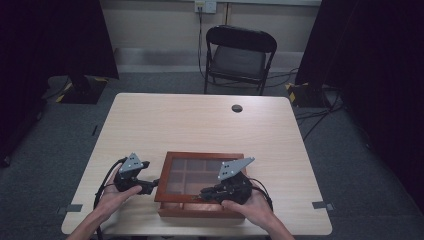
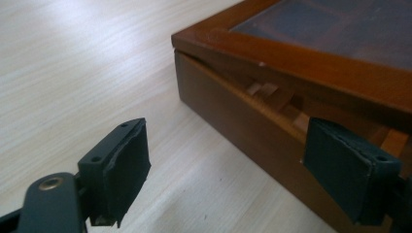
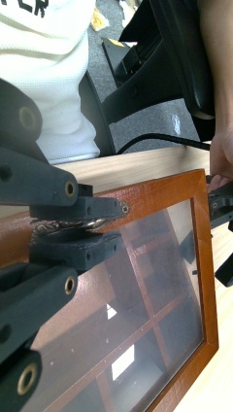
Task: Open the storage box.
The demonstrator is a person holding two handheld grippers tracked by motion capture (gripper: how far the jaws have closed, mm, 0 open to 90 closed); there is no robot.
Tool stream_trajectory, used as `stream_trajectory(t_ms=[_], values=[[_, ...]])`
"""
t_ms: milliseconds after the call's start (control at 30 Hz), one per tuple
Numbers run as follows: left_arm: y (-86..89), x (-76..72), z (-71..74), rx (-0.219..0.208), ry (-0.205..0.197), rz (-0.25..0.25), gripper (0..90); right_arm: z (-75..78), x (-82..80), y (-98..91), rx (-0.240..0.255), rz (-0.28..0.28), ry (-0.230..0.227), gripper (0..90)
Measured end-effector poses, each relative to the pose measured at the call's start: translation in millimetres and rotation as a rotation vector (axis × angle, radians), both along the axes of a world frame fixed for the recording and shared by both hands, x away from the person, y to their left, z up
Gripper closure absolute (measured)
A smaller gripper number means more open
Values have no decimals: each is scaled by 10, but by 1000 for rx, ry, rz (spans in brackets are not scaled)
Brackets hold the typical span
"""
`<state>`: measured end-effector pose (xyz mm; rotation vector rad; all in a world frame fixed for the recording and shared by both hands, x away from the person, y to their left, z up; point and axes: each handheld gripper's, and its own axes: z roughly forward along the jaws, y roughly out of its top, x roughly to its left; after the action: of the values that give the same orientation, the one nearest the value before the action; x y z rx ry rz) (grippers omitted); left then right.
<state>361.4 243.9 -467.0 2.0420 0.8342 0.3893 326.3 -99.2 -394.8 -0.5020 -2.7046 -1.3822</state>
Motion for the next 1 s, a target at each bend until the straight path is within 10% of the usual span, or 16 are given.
stream_trajectory(t_ms=[567,1000], values=[[-69,-82,63,-26,-41,-68,184,68,11,-3,10,0,-20,815],[-55,-93,94,-50,-47,-63,188,101,-8,-121,35,-63,-30,498]])
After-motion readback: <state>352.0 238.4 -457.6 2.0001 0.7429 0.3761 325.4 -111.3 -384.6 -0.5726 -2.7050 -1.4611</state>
